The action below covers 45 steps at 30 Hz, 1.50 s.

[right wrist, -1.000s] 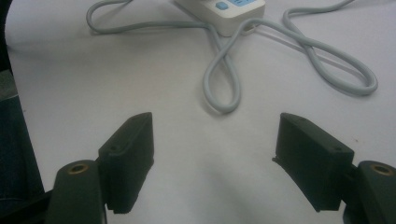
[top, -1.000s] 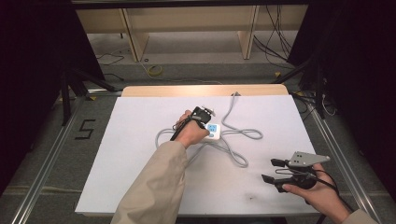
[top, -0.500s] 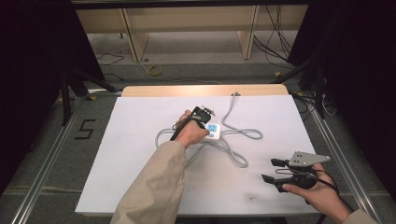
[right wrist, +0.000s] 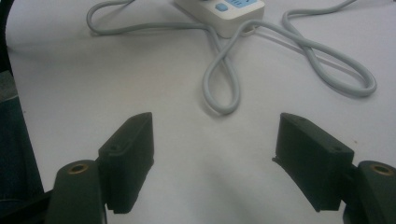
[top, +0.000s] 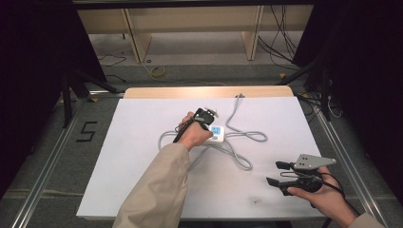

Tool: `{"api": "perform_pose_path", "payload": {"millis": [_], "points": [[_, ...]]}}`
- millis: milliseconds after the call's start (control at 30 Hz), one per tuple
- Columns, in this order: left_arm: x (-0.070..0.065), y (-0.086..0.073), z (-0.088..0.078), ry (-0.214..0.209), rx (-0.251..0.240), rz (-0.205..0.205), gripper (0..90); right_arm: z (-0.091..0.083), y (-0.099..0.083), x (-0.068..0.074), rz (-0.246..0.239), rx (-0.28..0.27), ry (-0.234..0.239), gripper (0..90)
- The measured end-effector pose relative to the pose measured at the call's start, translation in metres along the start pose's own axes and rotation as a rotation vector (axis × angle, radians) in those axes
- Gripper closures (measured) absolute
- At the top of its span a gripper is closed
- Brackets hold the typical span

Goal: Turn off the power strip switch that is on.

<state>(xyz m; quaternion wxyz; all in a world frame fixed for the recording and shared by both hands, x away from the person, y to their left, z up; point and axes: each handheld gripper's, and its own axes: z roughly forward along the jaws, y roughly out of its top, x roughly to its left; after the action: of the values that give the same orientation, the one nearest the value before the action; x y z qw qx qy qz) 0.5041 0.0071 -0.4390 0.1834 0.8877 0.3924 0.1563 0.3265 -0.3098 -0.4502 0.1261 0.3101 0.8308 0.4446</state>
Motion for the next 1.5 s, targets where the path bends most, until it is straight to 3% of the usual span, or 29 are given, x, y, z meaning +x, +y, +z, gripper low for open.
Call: {"api": "perform_pose_path", "payload": {"millis": [433,800,933,1333,1500], "points": [[-0.0010,0.0003,-0.0008,0.013,0.009,0.029,90.0,-0.0005,0.0000,-0.0003,0.003,-0.001,0.000,28.5],[-0.0012,0.0004,-0.0009,0.015,0.008,0.031,90.0,-0.0004,0.0001,-0.0006,0.001,-0.001,0.001,28.5],[-0.0004,0.0011,-0.0035,0.014,-0.011,0.014,90.0,-0.0005,0.0002,-0.0005,0.001,-0.005,0.000,28.5],[-0.0013,0.0008,-0.0053,0.013,-0.016,0.028,90.0,-0.0003,0.0005,-0.0007,0.003,-0.006,0.000,28.5],[0.0006,0.0004,-0.0093,0.022,-0.043,0.025,89.9,-0.0002,0.0006,-0.0009,0.003,-0.005,0.001,28.5]]}}
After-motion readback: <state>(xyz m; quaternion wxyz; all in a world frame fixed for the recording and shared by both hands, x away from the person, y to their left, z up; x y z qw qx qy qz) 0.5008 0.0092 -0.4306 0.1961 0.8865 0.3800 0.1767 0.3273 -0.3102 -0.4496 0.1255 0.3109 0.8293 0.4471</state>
